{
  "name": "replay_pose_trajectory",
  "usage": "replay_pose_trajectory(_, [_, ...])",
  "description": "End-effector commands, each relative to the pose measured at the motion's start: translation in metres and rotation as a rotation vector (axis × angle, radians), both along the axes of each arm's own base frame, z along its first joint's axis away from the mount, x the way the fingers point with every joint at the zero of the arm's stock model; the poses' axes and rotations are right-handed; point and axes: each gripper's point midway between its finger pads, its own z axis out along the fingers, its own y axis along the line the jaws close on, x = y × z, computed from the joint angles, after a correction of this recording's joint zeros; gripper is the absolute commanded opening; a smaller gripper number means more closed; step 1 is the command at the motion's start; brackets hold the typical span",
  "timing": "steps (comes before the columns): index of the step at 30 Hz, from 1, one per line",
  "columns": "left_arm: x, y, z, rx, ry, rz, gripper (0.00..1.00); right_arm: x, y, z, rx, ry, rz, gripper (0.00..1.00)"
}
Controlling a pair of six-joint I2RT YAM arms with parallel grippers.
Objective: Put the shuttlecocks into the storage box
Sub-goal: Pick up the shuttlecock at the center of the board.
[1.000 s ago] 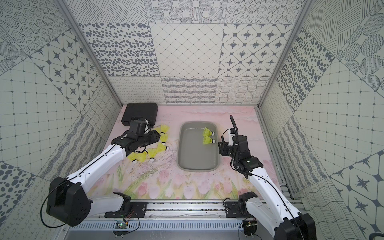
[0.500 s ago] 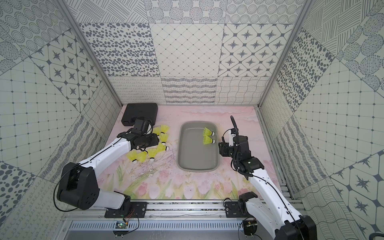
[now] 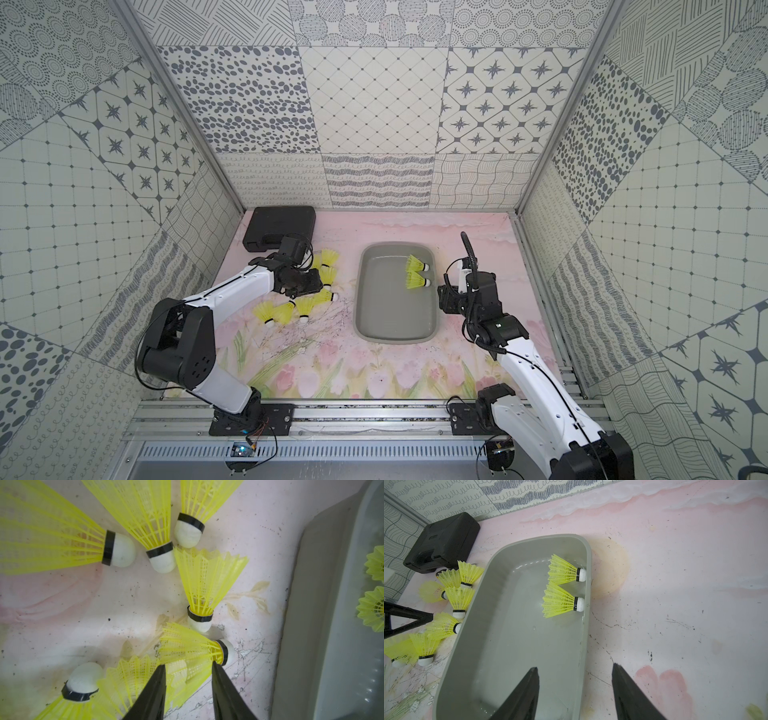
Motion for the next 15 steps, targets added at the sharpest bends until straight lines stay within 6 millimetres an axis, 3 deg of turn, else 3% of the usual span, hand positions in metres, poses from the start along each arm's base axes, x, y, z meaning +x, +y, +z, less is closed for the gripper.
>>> replay_pose_trajectory(1, [-0.003,-0.006,-0.006,-0.024,0.038,-0.036,0.35,0.002,-0.003,0.009,0.006,-0.035,-0.014,0.60])
replay_pose_trajectory(10, [-0.005,-0.017,0.007,-0.104,0.031,-0.039,0.00,0.001,-0.003,0.008,0.000,-0.031,-0.016,0.60])
replay_pose_trajectory(15, [-0.008,-0.022,0.026,-0.155,0.001,-0.038,0.00,0.001,-0.002,0.011,-0.001,-0.039,-0.006,0.59])
